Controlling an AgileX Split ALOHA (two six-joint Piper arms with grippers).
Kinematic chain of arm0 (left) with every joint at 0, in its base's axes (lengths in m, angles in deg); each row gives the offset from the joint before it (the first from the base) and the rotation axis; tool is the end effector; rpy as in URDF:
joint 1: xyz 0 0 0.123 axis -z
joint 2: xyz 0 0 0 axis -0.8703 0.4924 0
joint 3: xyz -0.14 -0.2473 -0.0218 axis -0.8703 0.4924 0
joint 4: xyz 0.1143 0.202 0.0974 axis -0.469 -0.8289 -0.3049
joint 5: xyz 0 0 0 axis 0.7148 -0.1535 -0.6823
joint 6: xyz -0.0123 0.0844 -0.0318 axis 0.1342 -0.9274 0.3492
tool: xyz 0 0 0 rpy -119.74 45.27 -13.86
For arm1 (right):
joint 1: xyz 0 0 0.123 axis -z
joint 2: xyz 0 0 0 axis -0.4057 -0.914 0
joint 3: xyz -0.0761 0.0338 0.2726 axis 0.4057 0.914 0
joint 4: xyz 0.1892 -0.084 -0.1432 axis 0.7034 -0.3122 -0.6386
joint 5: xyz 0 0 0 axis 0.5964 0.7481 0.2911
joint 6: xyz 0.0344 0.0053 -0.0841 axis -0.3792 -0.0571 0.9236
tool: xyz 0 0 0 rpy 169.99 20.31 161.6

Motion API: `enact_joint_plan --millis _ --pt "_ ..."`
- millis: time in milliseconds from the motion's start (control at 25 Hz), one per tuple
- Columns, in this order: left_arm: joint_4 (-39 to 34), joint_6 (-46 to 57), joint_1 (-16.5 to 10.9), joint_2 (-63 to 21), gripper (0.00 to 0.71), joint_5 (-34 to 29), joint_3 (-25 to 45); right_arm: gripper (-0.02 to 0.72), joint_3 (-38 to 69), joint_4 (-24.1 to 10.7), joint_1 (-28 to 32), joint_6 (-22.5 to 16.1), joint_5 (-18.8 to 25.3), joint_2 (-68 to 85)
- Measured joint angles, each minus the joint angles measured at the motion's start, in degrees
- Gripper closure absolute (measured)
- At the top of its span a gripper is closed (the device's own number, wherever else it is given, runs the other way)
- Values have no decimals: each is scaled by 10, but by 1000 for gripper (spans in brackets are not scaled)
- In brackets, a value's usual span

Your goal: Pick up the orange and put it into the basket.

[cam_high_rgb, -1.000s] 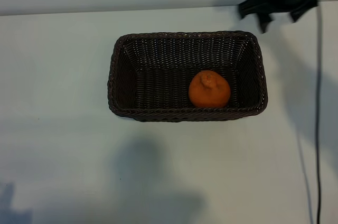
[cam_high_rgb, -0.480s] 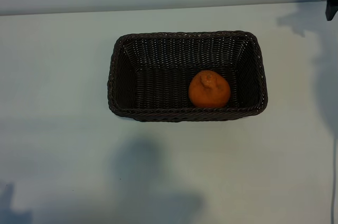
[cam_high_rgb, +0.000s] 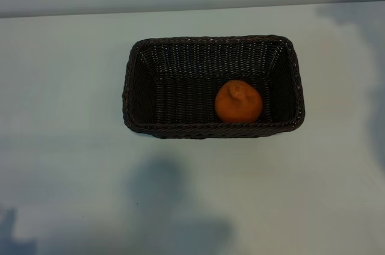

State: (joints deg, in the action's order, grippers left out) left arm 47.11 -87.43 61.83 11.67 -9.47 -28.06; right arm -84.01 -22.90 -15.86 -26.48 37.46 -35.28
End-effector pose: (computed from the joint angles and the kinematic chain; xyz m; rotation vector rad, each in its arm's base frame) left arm -0.0076 -0.0016 0.2746 0.0258 2.0682 -0.0427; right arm 0.3732 -0.0540 0.3748 0.2366 2.6329 -0.0502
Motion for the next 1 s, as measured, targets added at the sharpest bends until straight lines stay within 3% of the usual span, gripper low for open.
enact_joint_plan --millis 640,1000 --pt "0 0 0 0 212 0 0 122 116 7 0 1 4 296" --pt "0 0 0 0 212 0 0 122 224 13 0 2 1 535"
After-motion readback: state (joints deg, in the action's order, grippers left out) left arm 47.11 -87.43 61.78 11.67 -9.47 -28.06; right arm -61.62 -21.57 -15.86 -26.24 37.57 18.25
